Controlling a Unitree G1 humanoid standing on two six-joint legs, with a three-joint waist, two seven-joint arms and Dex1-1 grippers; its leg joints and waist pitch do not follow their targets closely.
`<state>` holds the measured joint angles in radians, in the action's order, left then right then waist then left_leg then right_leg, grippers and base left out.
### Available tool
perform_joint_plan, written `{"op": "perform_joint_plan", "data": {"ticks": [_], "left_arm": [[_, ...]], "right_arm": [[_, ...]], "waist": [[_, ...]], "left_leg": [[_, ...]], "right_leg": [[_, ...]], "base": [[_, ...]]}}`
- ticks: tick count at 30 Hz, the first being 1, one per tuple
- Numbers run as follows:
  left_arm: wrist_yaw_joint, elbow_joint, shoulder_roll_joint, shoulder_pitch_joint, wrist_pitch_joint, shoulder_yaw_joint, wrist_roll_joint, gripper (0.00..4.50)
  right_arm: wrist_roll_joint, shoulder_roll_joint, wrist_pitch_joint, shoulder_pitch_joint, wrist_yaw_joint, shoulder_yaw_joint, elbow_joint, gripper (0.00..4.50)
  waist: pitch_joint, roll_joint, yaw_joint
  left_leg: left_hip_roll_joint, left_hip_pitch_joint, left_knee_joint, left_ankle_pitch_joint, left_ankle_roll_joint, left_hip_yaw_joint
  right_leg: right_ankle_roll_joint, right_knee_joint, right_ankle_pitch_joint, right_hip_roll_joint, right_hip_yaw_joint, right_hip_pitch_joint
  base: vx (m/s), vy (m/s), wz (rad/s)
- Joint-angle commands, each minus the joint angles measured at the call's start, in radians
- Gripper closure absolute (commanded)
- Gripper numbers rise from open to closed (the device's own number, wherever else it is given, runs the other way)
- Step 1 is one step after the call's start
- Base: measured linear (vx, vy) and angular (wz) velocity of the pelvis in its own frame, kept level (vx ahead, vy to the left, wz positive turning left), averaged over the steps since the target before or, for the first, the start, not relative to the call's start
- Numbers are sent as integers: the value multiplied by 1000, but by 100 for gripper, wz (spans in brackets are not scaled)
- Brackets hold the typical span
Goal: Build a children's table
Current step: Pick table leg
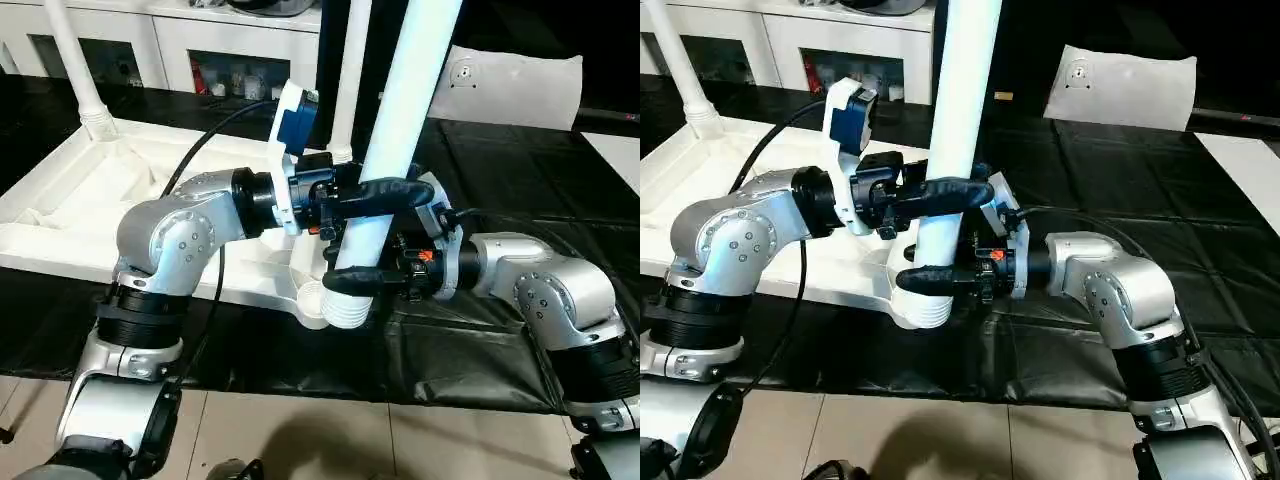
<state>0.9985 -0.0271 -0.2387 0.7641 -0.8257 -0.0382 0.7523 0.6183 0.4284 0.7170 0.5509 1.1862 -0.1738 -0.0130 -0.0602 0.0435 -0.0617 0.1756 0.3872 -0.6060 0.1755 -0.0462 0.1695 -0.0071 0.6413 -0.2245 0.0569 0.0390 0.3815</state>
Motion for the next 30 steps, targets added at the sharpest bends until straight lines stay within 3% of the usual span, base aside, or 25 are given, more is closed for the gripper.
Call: {"op": "perform_joint_plan", "data": {"ticks": [1,9,12,14,17,19,22,24,26,28,30], "left_arm": [[-25,27,25,44,-25,34,55,195],[-102,70,77,35,-40,90,120,132],[-196,90,127,26,-39,121,137,105],[-222,92,145,24,-25,131,137,102],[-297,92,199,26,34,173,146,102],[-357,92,239,38,103,227,157,100],[-406,77,244,51,124,270,156,63],[-484,36,229,64,167,328,117,56],[-546,-3,201,64,209,356,59,54],[-572,-38,144,46,252,318,-58,54],[-547,-61,54,11,285,212,-203,54]], "right_arm": [[1,-4,7,-5,-6,-3,3,251],[0,-25,19,-25,-56,10,8,254],[2,-93,-1,-39,-160,55,9,254],[1,-103,1,-41,-176,57,13,254],[5,-140,-15,-51,-217,74,13,254],[21,-216,-72,-68,-300,127,-1,254],[19,-250,-91,-78,-349,148,2,255],[-26,-267,-126,-91,-414,145,14,255],[-96,-263,-182,-101,-448,119,19,255],[-143,-267,-211,-105,-483,109,18,255],[-180,-270,-231,-109,-513,95,19,255]], "waist": [[72,4,-3],[71,4,-4],[70,3,-5],[71,3,-4],[68,2,-4],[69,2,-5],[70,-2,-3],[67,-7,0],[67,-5,3],[68,-7,3],[71,-11,6]], "left_leg": [[48,-20,58,75,28,-7],[49,-19,58,87,22,-9],[49,-19,59,92,18,-8],[50,-19,59,89,16,-10],[50,-18,61,96,15,-9],[49,-15,61,98,10,-10],[48,-19,63,108,6,-12],[48,-19,64,118,-6,-12],[46,-20,66,137,-20,-14],[47,-21,68,135,-27,-15],[49,-24,70,117,-27,-18]], "right_leg": [[-258,-69,-23,75,-42,-50],[-254,-73,-45,77,-42,-51],[-251,-75,-55,78,-43,-49],[-252,-75,-46,78,-42,-51],[-243,-79,-51,77,-43,-50],[-243,-80,-52,80,-44,-50],[-231,-80,-61,75,-42,-51],[-212,-82,-67,73,-43,-46],[-186,-86,-100,72,-43,-48],[-165,-87,-107,72,-44,-47],[-136,-81,-80,71,-44,-44]], "base": [[0,0,0],[0,0,0],[0,0,0],[0,0,0],[0,0,0],[0,0,0],[0,0,0],[0,0,0],[0,0,0],[0,0,0],[0,0,0]]}}
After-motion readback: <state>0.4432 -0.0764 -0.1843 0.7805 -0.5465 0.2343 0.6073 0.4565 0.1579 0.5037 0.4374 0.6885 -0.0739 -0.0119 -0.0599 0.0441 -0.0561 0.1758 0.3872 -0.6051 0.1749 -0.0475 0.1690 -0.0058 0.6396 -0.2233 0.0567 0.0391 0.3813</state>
